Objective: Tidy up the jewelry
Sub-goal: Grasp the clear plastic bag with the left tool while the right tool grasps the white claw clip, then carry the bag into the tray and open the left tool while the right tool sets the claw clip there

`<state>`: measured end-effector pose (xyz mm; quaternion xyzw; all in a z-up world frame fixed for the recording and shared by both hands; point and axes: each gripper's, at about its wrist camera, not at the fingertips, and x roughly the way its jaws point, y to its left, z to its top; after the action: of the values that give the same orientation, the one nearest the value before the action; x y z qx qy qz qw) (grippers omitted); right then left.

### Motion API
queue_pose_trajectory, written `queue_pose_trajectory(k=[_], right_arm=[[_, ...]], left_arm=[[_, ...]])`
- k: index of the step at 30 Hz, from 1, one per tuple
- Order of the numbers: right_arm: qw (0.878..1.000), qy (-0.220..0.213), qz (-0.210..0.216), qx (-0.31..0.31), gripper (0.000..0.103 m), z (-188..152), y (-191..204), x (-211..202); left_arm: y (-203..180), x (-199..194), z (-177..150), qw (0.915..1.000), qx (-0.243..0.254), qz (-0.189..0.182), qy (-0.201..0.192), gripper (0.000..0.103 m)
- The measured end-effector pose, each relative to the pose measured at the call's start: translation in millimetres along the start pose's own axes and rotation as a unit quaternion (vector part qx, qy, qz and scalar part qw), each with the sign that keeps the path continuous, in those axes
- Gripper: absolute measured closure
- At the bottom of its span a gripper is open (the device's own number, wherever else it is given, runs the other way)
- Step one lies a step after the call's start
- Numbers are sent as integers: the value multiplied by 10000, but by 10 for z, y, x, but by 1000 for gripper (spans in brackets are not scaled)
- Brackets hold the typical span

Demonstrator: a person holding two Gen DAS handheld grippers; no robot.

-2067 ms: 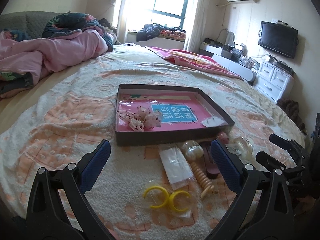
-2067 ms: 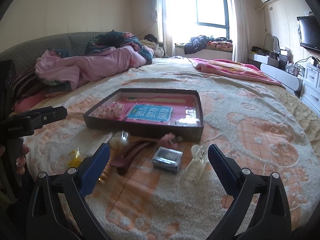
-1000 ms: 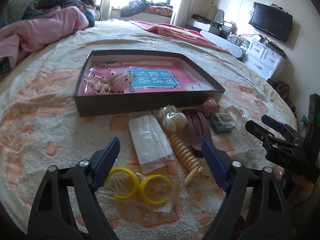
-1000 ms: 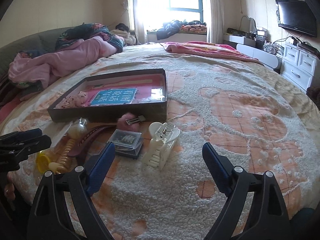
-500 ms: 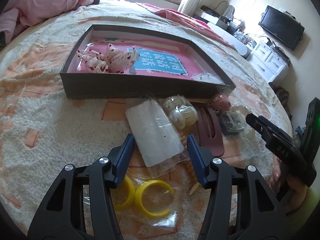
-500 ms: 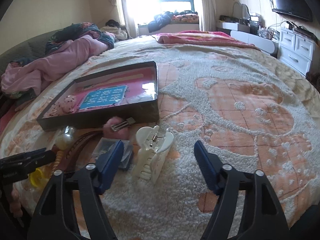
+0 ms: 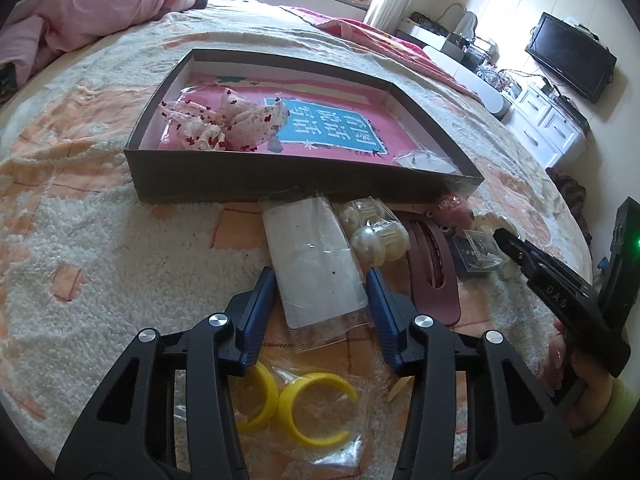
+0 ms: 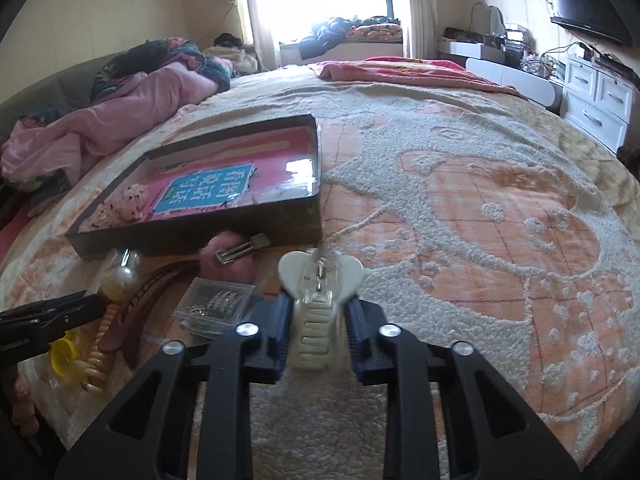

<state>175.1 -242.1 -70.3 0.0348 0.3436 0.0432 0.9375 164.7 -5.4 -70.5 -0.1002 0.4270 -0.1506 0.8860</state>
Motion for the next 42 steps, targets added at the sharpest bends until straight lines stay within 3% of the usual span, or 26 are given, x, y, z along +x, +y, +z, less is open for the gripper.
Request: queue_pose_trajectory(k=[15,30,42], right_arm=[[9991,-395,171,37,82,32,-99,-256],[9957,-610,568,-415,82,209,307,-423],[9935,-686,692,-581,82,440,520,-302]], left_arm=[[-43,-259,28,9985,170,144,-503,68],[168,-427,185,9960,8,192,-874,70],[247,-505,414,9928,3,199,-1181,70]])
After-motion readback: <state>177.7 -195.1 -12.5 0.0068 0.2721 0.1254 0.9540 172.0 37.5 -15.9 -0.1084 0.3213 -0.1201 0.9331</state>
